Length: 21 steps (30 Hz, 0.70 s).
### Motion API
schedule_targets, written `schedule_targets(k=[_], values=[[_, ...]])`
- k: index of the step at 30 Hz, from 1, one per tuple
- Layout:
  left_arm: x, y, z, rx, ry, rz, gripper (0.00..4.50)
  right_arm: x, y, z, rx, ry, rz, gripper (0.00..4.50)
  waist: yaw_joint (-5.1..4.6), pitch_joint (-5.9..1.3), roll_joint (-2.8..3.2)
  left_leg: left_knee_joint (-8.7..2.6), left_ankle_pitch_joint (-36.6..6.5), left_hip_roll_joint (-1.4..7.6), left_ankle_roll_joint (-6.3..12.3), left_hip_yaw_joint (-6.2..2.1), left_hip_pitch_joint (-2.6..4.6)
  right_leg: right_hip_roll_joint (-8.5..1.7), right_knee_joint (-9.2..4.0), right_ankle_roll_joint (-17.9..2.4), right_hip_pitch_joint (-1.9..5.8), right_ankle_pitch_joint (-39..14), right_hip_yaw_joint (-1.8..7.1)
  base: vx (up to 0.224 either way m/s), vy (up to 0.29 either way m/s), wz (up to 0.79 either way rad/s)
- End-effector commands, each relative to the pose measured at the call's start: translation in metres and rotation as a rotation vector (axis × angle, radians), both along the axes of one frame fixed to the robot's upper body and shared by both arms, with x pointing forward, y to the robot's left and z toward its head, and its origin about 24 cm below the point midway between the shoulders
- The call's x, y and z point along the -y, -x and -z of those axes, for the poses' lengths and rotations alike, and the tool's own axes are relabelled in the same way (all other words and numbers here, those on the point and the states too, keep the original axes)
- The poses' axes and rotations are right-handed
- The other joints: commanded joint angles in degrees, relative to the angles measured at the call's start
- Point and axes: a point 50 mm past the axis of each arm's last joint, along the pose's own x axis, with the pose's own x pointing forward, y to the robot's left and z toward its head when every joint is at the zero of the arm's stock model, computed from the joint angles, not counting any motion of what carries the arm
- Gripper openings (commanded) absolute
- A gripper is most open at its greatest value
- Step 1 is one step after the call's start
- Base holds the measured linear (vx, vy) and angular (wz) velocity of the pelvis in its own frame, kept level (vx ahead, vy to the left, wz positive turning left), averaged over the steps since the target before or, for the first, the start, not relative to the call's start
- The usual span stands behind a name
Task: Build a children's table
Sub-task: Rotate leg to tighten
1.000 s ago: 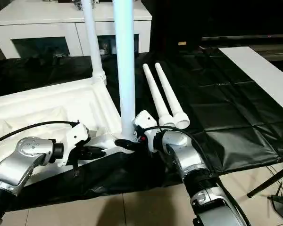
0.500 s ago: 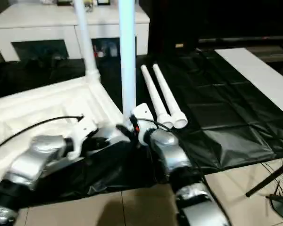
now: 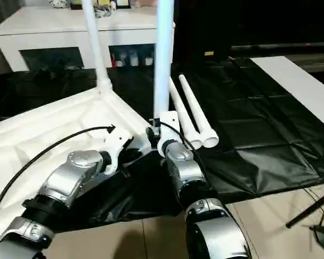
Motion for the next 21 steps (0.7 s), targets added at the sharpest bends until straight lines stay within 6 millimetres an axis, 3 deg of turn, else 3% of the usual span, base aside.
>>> schedule_targets(k=[1,2,3,4,7,8,10,11,13,14,21], values=[[-0.011,0.004,0.005,0.005,0.006,-0.026,0.0,-0.023,0.011,0.002,0.007,-0.007,-0.18,3.56,0.14,-2.9,-0.49,-4.74,-13.74,0.48,1.88,-0.56,-2.2,-2.66,-4.64,-7.6,3.32,-19.47,1.93,0.025,-0.01,-0.18],[-0.012,0.007,0.006,0.001,0.005,0.009,0.0,-0.021,0.01,0.001,0.015,0.003,-0.198,3.56,-0.11,-3.17,-0.29,-4.65,-11.93,0.57,1.86,-0.77,-2.41,-2.73,-4.3,-8.35,3.59,-16.71,1.84,0.025,-0.01,-0.18],[-0.013,0.01,0.006,-0.002,0.004,0.044,0.0,-0.019,0.01,0.001,0.021,0.012,-0.216,3.56,-0.15,-3.29,-0.34,-4.45,-11.39,0.61,2.13,-0.61,-2.0,-2.65,-4.27,-9.1,3.27,-14.99,1.9,0.0,0.0,0.0],[-0.016,0.015,0.008,-0.015,0.001,0.099,0.0,-0.014,0.01,0.001,0.03,0.036,-0.241,3.56,-0.16,-3.36,-0.45,-4.01,-9.81,0.65,3.24,-0.12,-1.37,-2.54,-3.98,-11.8,2.87,-10.89,2.16,0.0,0.0,0.0],[-0.021,0.023,0.011,-0.044,-0.007,0.174,0.0,-0.005,0.01,0.0,0.044,0.072,-0.305,3.56,0.19,-3.55,-0.35,-3.8,-6.34,0.72,4.72,0.1,-1.51,-2.54,-3.37,-13.73,3.15,-6.5,2.19,0.0,0.0,0.0],[-0.027,0.032,0.013,-0.065,-0.016,0.253,0.0,0.004,0.012,-0.003,0.067,0.098,-0.407,3.56,0.56,-3.54,-0.25,-3.53,-4.61,0.75,5.61,0.33,-1.38,-2.35,-3.15,-14.75,2.99,-3.58,2.23,0.0,0.0,0.0],[-0.028,0.033,0.013,-0.071,-0.018,0.264,0.0,0.006,0.013,-0.003,0.07,0.101,-0.425,3.56,0.73,-3.54,-0.29,-3.52,-4.16,0.84,6.27,0.44,-1.27,-2.29,-2.95,-15.55,2.9,-2.07,2.29,0.0,0.0,0.0],[-0.036,0.041,0.014,-0.099,-0.03,0.336,0.0,0.018,0.018,-0.008,0.098,0.124,-0.55,3.56,0.84,-3.47,-0.24,-3.54,-4.67,0.73,6.32,0.39,-1.26,-2.17,-3.0,-15.55,2.95,-2.39,2.18,0.0,0.0,0.0],[-0.041,0.045,0.012,-0.115,-0.03,0.376,0.0,0.028,0.021,-0.011,0.113,0.149,-0.621,3.56,0.99,-3.34,-0.25,-3.66,-5.81,1.02,6.32,0.36,-1.14,-2.21,-3.06,-15.2,3.03,-3.34,2.2,0.0,0.0,0.0],[-0.042,0.047,0.011,-0.12,-0.026,0.394,0.0,0.031,0.022,-0.012,0.112,0.152,-0.645,3.56,1.04,-3.24,-0.24,-3.66,-6.97,1.08,5.95,0.55,-0.89,-2.15,-3.21,-15.6,2.67,-4.49,2.32,0.0,0.0,0.0],[-0.043,0.052,0.004,-0.134,0.008,0.466,0.0,0.037,0.03,-0.011,0.079,0.152,-0.757,3.56,1.29,-2.91,-0.25,-3.96,-11.39,1.19,3.55,0.49,-0.6,-2.26,-3.83,-14.33,2.41,-11.46,2.58,0.0,0.0,0.0]])
